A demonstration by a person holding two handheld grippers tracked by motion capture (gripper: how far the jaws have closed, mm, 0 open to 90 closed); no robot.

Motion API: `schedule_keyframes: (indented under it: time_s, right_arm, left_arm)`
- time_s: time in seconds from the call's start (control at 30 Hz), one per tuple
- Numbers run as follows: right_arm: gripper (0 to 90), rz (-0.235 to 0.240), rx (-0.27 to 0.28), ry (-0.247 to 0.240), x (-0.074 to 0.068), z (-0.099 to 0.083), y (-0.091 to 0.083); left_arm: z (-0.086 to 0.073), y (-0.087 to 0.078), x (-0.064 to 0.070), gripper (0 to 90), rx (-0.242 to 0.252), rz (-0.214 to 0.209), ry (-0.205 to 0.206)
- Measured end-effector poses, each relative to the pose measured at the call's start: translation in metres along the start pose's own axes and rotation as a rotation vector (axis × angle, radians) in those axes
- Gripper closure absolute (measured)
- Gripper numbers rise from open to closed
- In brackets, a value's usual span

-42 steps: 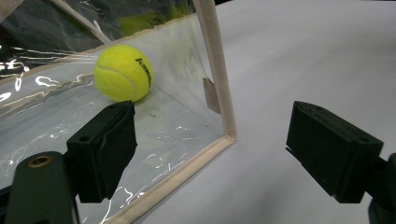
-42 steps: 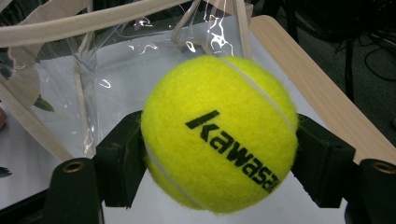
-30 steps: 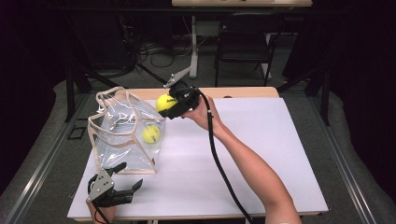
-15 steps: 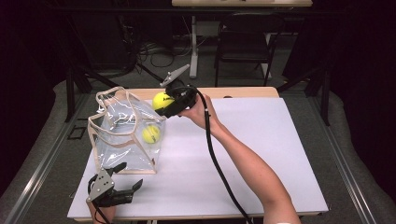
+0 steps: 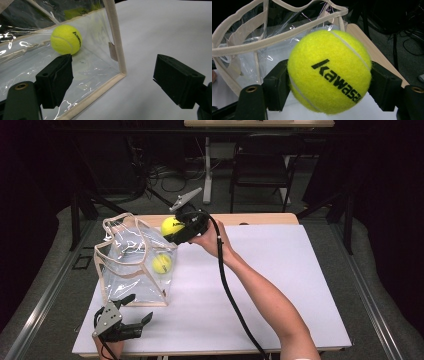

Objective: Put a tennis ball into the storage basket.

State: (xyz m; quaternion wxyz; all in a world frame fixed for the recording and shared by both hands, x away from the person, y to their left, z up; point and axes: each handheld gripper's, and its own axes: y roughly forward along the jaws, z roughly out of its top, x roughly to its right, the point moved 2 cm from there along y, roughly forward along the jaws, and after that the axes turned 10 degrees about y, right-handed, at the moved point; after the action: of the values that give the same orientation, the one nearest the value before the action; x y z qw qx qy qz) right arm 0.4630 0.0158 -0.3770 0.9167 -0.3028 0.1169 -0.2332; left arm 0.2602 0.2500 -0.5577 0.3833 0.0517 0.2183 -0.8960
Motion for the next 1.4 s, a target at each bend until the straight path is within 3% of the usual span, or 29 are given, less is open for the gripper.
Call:
schedule_keyframes:
  time_s: [1.4]
  right_arm:
    - [26.3,-0.002,0.056,-0.015,-0.009,0.013,0.002]
  left_arm:
    - [0.0,0.001,0.0,16.0,0.0,-0.003,-0.002]
